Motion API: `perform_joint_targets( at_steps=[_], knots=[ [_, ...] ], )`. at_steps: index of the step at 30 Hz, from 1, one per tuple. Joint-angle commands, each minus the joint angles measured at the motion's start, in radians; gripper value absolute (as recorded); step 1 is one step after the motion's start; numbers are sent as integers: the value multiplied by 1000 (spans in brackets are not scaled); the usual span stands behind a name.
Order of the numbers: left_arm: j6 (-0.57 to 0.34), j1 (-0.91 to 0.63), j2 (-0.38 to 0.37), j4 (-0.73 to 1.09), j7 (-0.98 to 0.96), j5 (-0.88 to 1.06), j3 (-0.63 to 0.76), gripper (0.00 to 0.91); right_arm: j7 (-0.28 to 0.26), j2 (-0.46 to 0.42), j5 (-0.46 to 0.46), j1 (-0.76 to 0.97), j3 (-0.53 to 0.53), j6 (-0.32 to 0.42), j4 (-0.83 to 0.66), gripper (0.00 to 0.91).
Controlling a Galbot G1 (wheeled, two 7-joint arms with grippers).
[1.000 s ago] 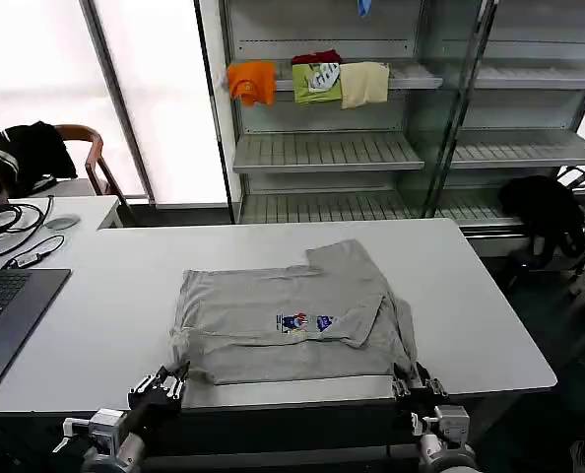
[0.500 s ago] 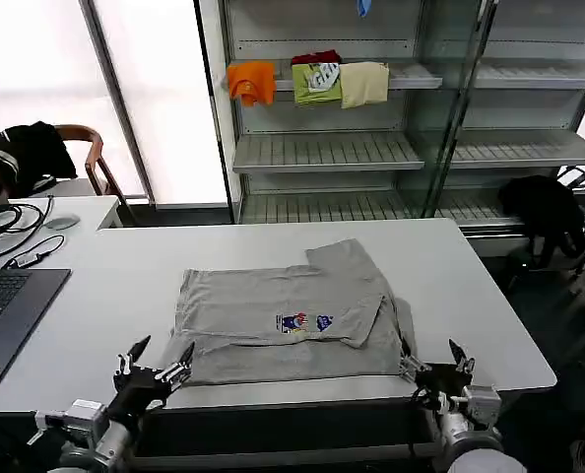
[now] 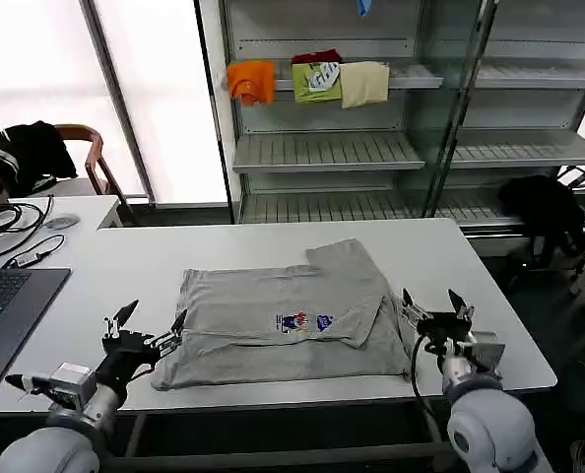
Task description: Fold and organize the clothes.
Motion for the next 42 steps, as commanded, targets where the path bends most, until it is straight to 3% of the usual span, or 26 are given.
perform_joint_targets(
  at_steps=[1, 7, 12, 31, 42],
  knots=[
    [-1, -282, 112, 249, 54, -84, 76, 907, -72, -6, 23, 301, -82, -3, -246, 907],
    [-2, -446, 117, 397, 76, -111, 150, 907, -114, 31, -11, 360, -109, -3, -363, 907],
    [-1, -513, 83, 470, 64, -100, 211, 907, -118, 68, -33, 416, -123, -4, -445, 907],
    [-3, -594, -5, 628, 79, -69, 255, 907, -167, 186, -125, 628, -208, 5, -759, 907],
    [-3, -642, -12, 759, 94, -45, 279, 907, -203, 272, -162, 696, -203, 14, -982, 907]
  ],
)
